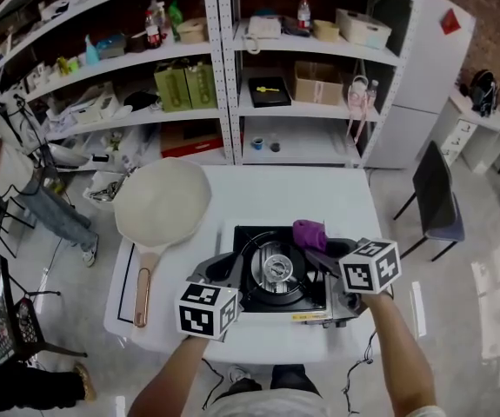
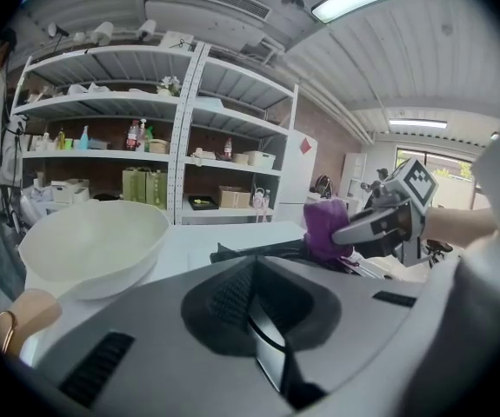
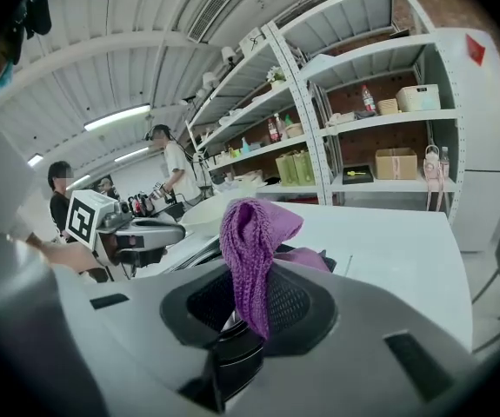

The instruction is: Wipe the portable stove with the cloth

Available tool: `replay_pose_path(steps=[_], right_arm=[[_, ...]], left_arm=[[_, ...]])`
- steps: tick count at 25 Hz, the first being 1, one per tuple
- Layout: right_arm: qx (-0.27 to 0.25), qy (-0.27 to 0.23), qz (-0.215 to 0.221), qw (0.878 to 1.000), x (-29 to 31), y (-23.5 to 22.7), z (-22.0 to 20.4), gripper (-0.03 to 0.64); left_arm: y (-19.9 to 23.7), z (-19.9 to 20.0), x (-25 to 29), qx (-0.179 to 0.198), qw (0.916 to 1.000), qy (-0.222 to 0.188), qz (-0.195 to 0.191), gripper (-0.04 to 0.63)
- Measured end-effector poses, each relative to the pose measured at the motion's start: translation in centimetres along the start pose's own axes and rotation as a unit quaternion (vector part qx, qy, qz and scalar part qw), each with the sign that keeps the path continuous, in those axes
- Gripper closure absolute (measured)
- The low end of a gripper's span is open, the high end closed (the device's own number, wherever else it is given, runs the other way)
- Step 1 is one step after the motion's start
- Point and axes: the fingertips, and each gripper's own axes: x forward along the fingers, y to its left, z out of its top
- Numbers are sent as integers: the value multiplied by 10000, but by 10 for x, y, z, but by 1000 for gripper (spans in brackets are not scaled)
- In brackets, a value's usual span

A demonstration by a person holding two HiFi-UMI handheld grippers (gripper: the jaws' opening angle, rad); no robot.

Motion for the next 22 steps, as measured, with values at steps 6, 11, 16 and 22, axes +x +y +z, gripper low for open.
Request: replay_pose_path(steps=[6, 11, 16, 22], right_arm=[[122, 80, 8, 9999, -2, 13, -14, 548], [226, 82, -36, 9997, -8, 21, -24, 548], [287, 108, -67, 9995, -17, 30, -32, 548], [341, 192, -57, 9992, -24, 42, -42, 548]], left_arm=[[0, -5, -8, 27, 9999, -23, -99, 592], [-3, -11, -11, 63, 9998, -14, -208, 592], [-7, -15, -14, 81, 9995, 4, -311, 592], [-6, -18, -21, 103, 9992, 7, -382, 592]])
